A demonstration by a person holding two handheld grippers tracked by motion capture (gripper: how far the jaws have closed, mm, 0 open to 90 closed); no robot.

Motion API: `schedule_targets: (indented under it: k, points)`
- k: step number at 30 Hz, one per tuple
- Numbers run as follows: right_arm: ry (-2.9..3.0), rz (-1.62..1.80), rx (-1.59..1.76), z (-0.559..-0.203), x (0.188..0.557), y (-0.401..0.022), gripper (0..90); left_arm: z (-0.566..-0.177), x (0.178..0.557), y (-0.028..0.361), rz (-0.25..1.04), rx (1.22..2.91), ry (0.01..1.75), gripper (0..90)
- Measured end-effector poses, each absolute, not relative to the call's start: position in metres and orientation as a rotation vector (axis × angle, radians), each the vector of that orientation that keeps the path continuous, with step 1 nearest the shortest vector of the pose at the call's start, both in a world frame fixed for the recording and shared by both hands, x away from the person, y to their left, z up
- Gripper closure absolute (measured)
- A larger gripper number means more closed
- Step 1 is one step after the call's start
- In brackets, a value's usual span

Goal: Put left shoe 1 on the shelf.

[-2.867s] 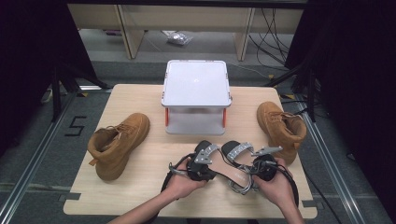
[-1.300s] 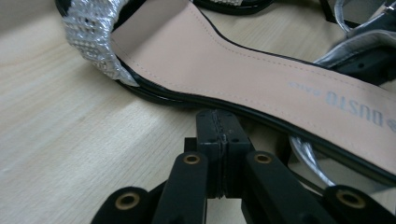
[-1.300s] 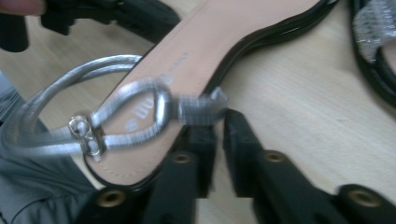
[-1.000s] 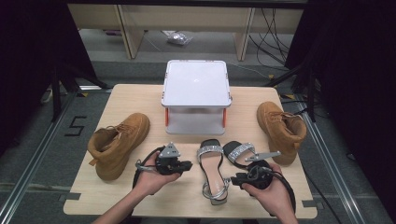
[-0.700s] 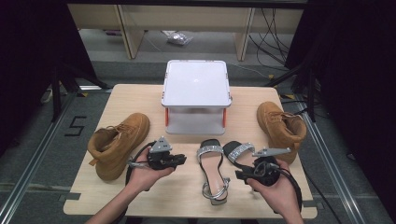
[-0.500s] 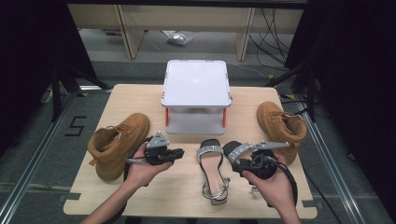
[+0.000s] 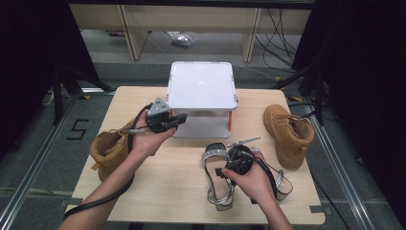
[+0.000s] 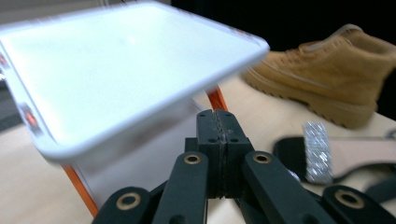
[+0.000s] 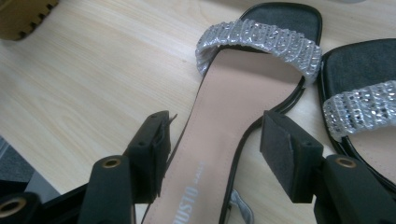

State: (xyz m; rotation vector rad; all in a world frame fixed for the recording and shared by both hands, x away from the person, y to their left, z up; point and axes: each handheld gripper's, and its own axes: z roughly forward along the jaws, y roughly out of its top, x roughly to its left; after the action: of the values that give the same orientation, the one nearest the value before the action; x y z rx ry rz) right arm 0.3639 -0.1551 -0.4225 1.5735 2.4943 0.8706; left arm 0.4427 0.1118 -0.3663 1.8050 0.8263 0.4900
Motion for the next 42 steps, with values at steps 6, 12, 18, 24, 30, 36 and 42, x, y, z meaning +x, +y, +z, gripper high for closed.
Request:
schedule_targets:
  k: [6,12,18,24,30,36,42]
  points:
    - [2.53,0.756,1.649,-0.436,0.367,-0.142,41.5,-0.355,0.47,0.111,0.547,1.779,0.861,87.7]
    - [2.542,0.687,1.731,-0.445,0.366,-0.134,40.5,-0.36,0.485,0.108,0.572,1.775,0.897,87.4]
    - [2.535,0.613,1.768,-0.455,0.37,-0.132,38.3,-0.37,0.498,0.108,0.597,1.785,0.947,86.8]
    - [2.54,0.591,1.807,-0.454,0.374,-0.13,38.4,-0.374,0.503,0.11,0.63,1.796,0.97,87.1]
    - [2.537,0.503,1.786,-0.459,0.377,-0.123,35.8,-0.379,0.506,0.112,0.621,1.803,0.989,86.9]
    - [2.575,0.415,1.798,-0.466,0.384,-0.118,33.6,-0.38,0.507,0.113,0.606,1.796,0.992,85.2]
    - [2.587,0.388,1.799,-0.474,0.388,-0.114,33.2,-0.379,0.509,0.114,0.589,1.805,0.997,84.0]
